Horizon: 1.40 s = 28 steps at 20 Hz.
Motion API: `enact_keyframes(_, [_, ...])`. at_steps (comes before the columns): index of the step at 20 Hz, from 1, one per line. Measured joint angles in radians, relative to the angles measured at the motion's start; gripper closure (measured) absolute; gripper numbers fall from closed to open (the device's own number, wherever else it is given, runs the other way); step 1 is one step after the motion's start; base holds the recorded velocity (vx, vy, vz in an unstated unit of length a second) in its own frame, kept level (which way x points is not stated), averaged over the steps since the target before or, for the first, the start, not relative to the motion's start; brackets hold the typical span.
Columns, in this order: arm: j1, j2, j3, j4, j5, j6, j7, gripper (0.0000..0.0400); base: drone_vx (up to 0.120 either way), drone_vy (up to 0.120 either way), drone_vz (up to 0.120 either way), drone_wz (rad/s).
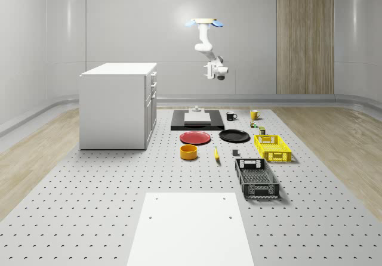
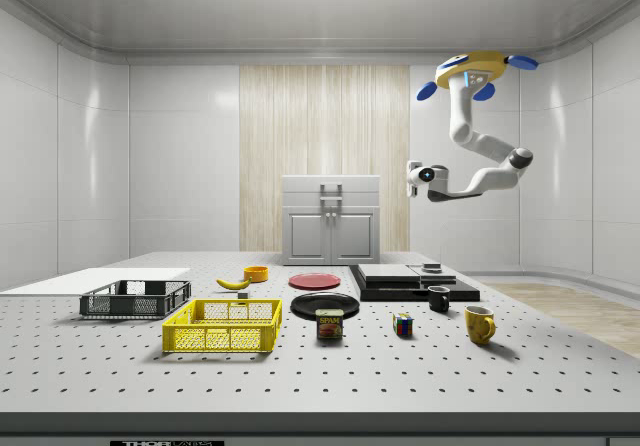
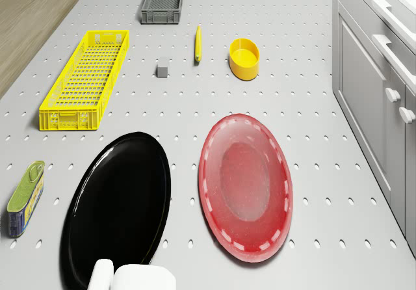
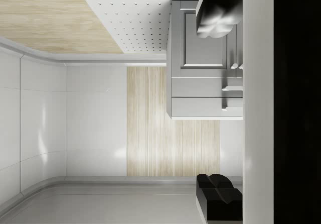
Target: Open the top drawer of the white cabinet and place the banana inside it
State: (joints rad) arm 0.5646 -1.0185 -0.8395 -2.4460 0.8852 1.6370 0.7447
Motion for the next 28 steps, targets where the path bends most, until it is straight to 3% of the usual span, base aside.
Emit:
enact_keyframes(4, [0.014,-0.014,-0.005,-0.002,-0.011,0.013,0.009,0.0000,0.120,-0.110,0.000,0.000])
enact_keyframes(17, [0.053,-0.054,-0.018,-0.007,-0.042,0.049,0.035,0.0000,0.120,-0.003,0.000,0.000])
enact_keyframes(28, [0.079,-0.083,-0.027,-0.011,-0.065,0.074,0.054,0.0000,0.120,-0.120,0.000,0.000])
